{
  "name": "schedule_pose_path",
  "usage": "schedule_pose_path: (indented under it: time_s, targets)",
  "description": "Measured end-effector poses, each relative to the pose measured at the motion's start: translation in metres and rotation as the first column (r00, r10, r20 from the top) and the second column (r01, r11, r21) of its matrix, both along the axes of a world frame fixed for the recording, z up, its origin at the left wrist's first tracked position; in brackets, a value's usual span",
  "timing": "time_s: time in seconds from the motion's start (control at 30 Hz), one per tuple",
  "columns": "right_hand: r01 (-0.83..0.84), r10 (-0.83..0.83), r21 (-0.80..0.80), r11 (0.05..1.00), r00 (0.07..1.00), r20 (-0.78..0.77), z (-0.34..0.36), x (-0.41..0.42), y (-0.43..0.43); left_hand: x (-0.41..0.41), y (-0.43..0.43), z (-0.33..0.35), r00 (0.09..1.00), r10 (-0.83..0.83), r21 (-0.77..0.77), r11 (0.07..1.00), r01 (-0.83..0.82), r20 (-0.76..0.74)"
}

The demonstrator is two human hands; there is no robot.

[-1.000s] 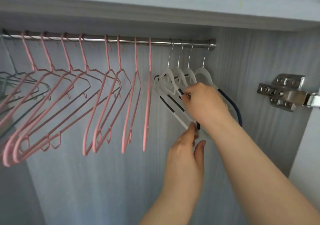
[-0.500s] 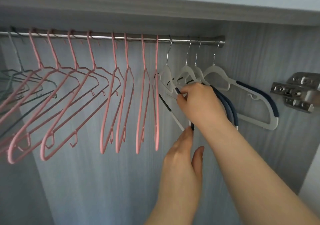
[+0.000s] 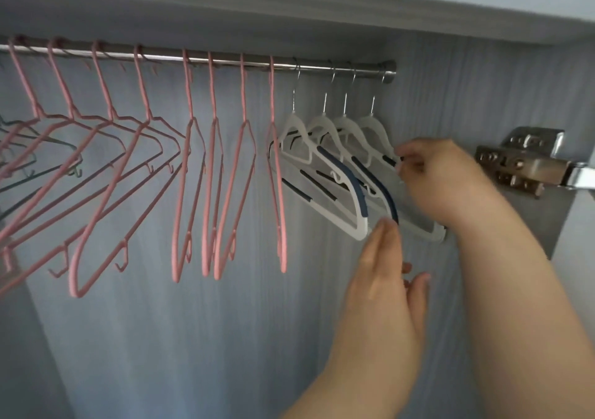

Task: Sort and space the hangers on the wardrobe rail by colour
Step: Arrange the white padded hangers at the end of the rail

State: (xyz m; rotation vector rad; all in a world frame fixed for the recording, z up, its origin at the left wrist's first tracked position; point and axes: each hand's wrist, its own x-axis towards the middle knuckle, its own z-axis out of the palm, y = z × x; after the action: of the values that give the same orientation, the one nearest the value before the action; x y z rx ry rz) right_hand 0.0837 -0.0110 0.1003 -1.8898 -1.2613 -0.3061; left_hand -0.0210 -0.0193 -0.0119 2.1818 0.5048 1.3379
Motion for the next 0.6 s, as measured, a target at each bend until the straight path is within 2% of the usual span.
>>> schedule_pose_path:
  time_s: [0.07, 0.17, 0.27, 0.43, 0.6]
  targets:
    - [0.003, -0.004, -0.079, 0.997, 1.0, -0.017, -0.001, 0.004, 0.011, 0.006, 0.003, 0.0, 0.991, -0.004, -0.038, 0.999, -0.001, -0.131]
    - [0.039, -0.041, -0.131, 0.991, 0.999, -0.013, -0.004, 0.009, 0.025, 0.009, 0.005, -0.004, 0.976, 0.006, -0.065, 0.998, -0.02, -0.218]
    - [0.1, -0.09, -0.181, 0.978, 0.994, 0.061, -0.009, 0.013, 0.035, 0.008, 0.007, -0.009, 0.97, 0.0, -0.089, 0.996, -0.022, -0.243]
    - [0.117, -0.107, -0.274, 0.954, 0.993, 0.048, -0.011, 0.018, 0.047, 0.008, 0.009, -0.008, 0.955, -0.002, -0.096, 0.995, -0.028, -0.297]
    - [0.122, -0.111, -0.212, 0.97, 0.992, 0.067, -0.012, 0.02, 0.051, 0.007, 0.01, -0.007, 0.956, -0.014, -0.098, 0.995, -0.016, -0.294]
